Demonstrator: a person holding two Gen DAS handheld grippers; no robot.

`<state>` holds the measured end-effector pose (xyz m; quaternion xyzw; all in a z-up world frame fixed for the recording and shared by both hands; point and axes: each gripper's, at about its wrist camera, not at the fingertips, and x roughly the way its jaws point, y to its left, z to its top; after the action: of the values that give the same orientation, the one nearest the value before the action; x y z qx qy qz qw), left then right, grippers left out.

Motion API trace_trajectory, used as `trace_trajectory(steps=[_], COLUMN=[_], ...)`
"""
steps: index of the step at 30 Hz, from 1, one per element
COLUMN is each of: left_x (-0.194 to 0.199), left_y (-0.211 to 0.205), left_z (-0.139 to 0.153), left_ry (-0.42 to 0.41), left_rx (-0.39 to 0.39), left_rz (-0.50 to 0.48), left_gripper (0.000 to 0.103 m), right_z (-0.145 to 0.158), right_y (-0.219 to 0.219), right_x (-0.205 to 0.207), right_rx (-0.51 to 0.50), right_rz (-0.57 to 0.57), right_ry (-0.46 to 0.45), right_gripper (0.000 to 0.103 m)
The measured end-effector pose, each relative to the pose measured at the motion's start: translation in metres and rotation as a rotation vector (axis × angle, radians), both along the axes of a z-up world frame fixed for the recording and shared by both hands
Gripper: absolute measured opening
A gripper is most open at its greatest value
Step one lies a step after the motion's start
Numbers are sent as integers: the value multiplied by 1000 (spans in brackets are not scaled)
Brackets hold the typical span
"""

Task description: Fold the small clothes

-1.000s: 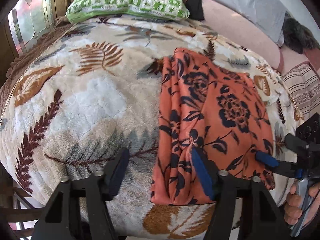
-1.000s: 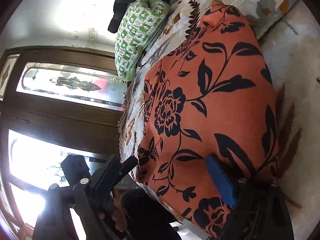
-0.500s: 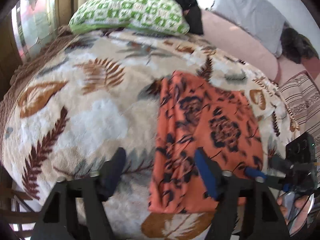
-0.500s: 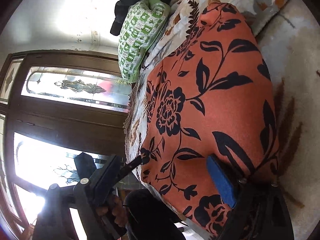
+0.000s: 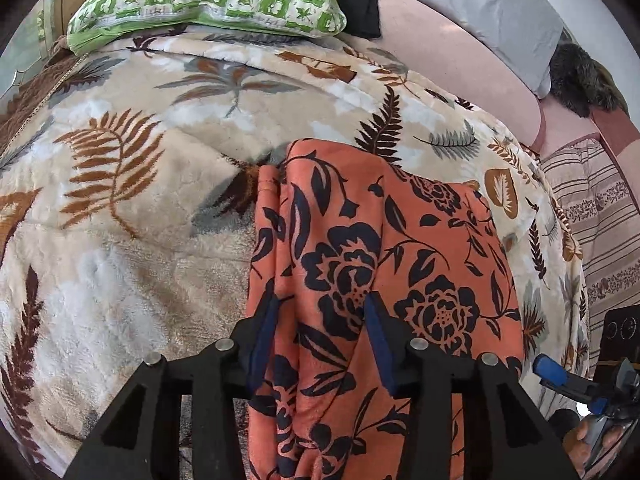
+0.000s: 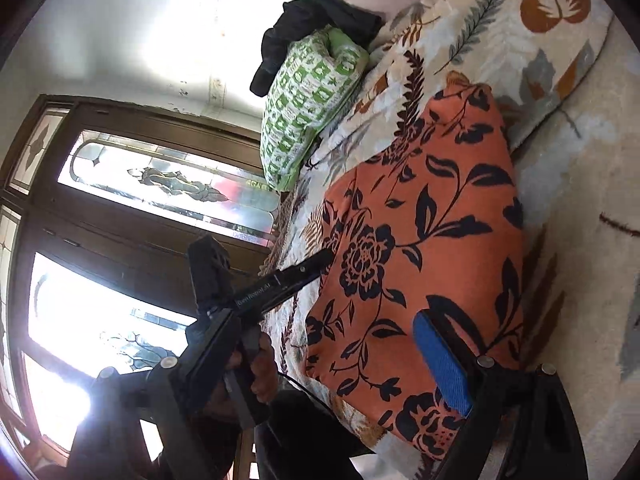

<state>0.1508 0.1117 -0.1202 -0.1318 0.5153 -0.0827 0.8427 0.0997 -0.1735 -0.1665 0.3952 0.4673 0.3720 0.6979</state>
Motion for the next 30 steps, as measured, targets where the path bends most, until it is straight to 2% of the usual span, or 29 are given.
trace_trajectory(steps=[2, 5, 7, 8, 9, 10, 12, 15, 17, 18, 20, 21, 22, 23, 27, 30], left_x=[-5, -3, 0, 1, 2, 2, -1, -16, -22, -21, -11, -8, -9, -11, -11, -12], left_y=[2, -4, 0, 2, 2, 1, -4, -8, -8, -5, 8, 18, 25, 27, 12, 16], left_z=[1, -8, -14, -15, -14, -12, 0, 36, 47, 42, 10, -9, -19, -18, -8, -13], left_ry=[-14, 21, 40, 48, 51, 56, 19, -112, -146, -133, -37, 18, 27, 15, -5, -5], left_rx=[11, 48, 16, 3, -8, -17, 33, 57, 77, 92, 86, 49, 1, -16, 68, 43], left_rz=[-4, -47, -30, -26, -37, -53, -58, -47, -69, -67, -24, 1, 23, 30, -13, -2], left_gripper=[49, 50, 50, 47, 29, 20, 14, 13, 13, 13, 13, 14, 14, 14, 14, 15], right_z=[2, 0, -5, -7, -8, -8, -9, -9, -10, -10, -13, -14, -14, -13, -9, -8], right_y=[-7, -15, -17, -16, -16, -16, -19, -21, -23, -25, -26, -27, -26, -26, -23, -20], right_x=[0, 3, 5, 5, 6, 5, 4, 1, -2, -3, -5, -5, -5, -5, -7, -8], right_rx=[1, -2, -7, -9, -14, -23, -29, -43, -52, -55, -60, -63, -65, -65, -77, -78], right_rz=[-17, -38, -54, -57, -54, -52, -51, -59, -67, -70, -73, -75, -75, -72, -54, -52], right_ry=[-13, -11, 12, 21, 22, 19, 22, 22, 23, 25, 35, 41, 42, 39, 28, 37], right_gripper=[90, 90, 90, 90, 90, 90, 90, 90, 90, 90, 90, 90, 90, 90, 90, 90])
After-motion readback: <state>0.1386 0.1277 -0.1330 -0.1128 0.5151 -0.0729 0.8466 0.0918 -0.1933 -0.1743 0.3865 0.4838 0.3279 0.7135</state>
